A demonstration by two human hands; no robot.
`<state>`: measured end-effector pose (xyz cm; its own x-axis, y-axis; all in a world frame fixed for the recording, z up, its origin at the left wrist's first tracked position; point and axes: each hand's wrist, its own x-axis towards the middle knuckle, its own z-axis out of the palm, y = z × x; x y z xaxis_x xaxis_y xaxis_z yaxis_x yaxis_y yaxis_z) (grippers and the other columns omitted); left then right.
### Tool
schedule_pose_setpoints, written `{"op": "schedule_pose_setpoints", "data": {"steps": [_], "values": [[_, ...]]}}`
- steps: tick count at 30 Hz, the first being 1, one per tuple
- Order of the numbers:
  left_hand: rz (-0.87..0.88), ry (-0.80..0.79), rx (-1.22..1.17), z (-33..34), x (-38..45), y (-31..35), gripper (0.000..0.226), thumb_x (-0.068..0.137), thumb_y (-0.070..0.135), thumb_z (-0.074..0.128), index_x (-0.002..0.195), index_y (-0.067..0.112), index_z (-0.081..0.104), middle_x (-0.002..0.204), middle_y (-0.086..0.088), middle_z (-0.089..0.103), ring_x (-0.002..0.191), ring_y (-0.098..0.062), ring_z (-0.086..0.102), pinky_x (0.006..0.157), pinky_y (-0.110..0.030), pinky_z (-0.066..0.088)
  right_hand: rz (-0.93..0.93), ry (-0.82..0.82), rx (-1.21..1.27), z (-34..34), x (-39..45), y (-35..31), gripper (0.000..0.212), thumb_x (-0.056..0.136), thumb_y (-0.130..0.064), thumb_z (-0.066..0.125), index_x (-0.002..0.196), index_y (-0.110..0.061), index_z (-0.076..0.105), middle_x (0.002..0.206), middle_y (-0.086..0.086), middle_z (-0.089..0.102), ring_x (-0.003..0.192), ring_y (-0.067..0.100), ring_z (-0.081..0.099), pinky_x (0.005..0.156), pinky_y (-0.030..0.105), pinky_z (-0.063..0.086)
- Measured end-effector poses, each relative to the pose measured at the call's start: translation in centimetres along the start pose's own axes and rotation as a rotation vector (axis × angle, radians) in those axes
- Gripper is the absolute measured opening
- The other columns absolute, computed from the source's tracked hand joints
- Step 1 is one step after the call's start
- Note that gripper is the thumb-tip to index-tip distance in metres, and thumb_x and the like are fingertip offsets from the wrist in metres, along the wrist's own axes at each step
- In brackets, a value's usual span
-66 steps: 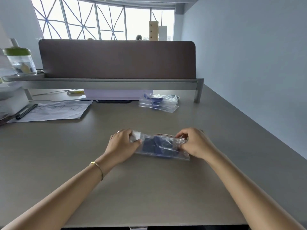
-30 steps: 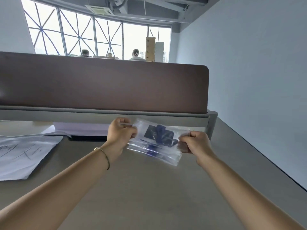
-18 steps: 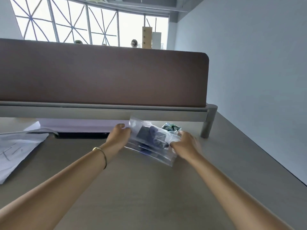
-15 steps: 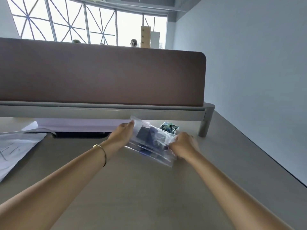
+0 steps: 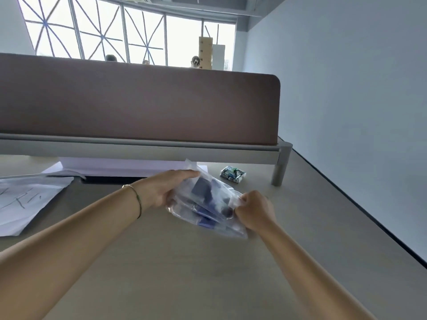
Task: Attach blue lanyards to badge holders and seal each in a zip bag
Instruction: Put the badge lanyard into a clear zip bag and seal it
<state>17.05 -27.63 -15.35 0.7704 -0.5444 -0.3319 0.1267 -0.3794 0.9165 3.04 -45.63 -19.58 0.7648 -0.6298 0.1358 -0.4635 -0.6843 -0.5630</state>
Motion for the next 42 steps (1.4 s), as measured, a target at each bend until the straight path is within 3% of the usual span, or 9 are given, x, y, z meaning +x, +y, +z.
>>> {"op": "schedule_pose_setpoints", "data": {"steps": [5,9,12,17,22,27,31,37,42], "values": [[0.168,0.138,0.080,1.6,-1.7,-0.2,0.080,0.070,0.041,0.086,0.131,0.028,0.036,0.115,-0.001,0.063,0.103,-0.024,0.065,0.089,-0.044,0.056,-0.027,0.046,0.123,0.6,-1.1,0.1,0.024,0.084,-0.015,0.058,0.070,0.002,0.066,0.063,0.020,0.061,0.061,0.031,0.051,0.053,0.034,0.034],[0.304,0.267,0.080,2.5,-3.9,-0.3,0.062,0.082,0.018,0.077,0.127,0.028,0.037,0.103,-0.004,0.064,0.079,-0.018,0.065,0.061,-0.034,0.054,0.064,-0.040,0.368,1.0,-1.7,0.0,0.011,0.075,-0.007,0.065,0.071,-0.012,0.073,0.056,0.000,0.063,0.056,0.019,0.059,0.049,0.024,0.039],[0.347,0.305,-0.010,1.6,-5.1,-1.0,0.056,0.079,0.014,0.078,0.122,0.027,0.043,0.101,-0.009,0.067,0.080,-0.026,0.069,0.068,-0.048,0.058,0.075,-0.082,0.599,1.1,-2.3,-0.9,0.023,0.073,-0.010,0.064,0.092,-0.018,0.075,0.081,0.004,0.074,0.078,0.024,0.069,0.068,0.031,0.052],[0.352,0.358,-0.275,-1.9,-7.7,-2.7,0.046,0.077,0.010,0.078,0.109,0.026,0.051,0.100,-0.017,0.071,0.084,-0.039,0.072,0.068,-0.060,0.059,0.013,-0.202,0.945,0.7,-4.2,-4.8,0.046,0.085,-0.056,0.057,0.120,-0.029,0.066,0.127,-0.005,0.066,0.118,0.019,0.062,0.101,0.044,0.050],[0.350,0.411,-0.402,-6.1,-10.9,-4.8,0.051,0.080,0.001,0.077,0.118,0.023,0.051,0.101,-0.019,0.071,0.074,-0.034,0.073,0.064,-0.057,0.060,0.031,-0.447,0.874,1.8,-6.4,-9.4,0.078,0.067,-0.057,0.074,0.139,-0.047,0.047,0.135,-0.010,0.060,0.104,0.017,0.061,0.057,0.026,0.049],[0.328,0.491,-0.319,-11.6,-14.7,-6.7,0.051,0.084,0.008,0.076,0.122,0.028,0.047,0.102,-0.013,0.068,0.076,-0.031,0.074,0.062,-0.046,0.062,-0.070,-0.336,0.783,4.6,-8.2,-15.6,0.058,0.087,-0.021,0.071,0.140,-0.030,0.050,0.131,-0.002,0.061,0.112,0.020,0.062,0.099,0.041,0.051],[0.290,0.587,-0.203,-16.0,-17.3,-7.8,0.051,0.087,0.012,0.071,0.127,0.028,0.043,0.099,-0.009,0.067,0.072,-0.021,0.070,0.053,-0.033,0.056,-0.193,-0.330,0.726,7.0,-9.4,-21.4,0.054,0.089,-0.007,0.066,0.139,-0.021,0.052,0.135,0.003,0.057,0.117,0.020,0.057,0.096,0.031,0.046],[0.193,0.693,-0.125,-23.4,-19.4,-8.9,0.069,0.083,0.018,0.072,0.142,0.019,0.037,0.125,-0.014,0.061,0.096,-0.032,0.069,0.084,-0.052,0.057,-0.317,-0.398,0.638,10.0,-10.0,-29.6,0.045,0.086,-0.007,0.064,0.128,-0.023,0.061,0.124,-0.001,0.064,0.115,0.019,0.059,0.092,0.029,0.046],[0.163,0.771,-0.054,-29.4,-18.3,-10.4,0.036,0.088,0.015,0.068,0.118,0.021,0.049,0.103,-0.007,0.068,0.092,-0.022,0.068,0.078,-0.035,0.057,-0.379,-0.448,0.563,14.0,-8.5,-35.4,0.046,0.085,-0.010,0.065,0.129,-0.020,0.060,0.127,0.000,0.063,0.118,0.021,0.058,0.100,0.037,0.048]]}}
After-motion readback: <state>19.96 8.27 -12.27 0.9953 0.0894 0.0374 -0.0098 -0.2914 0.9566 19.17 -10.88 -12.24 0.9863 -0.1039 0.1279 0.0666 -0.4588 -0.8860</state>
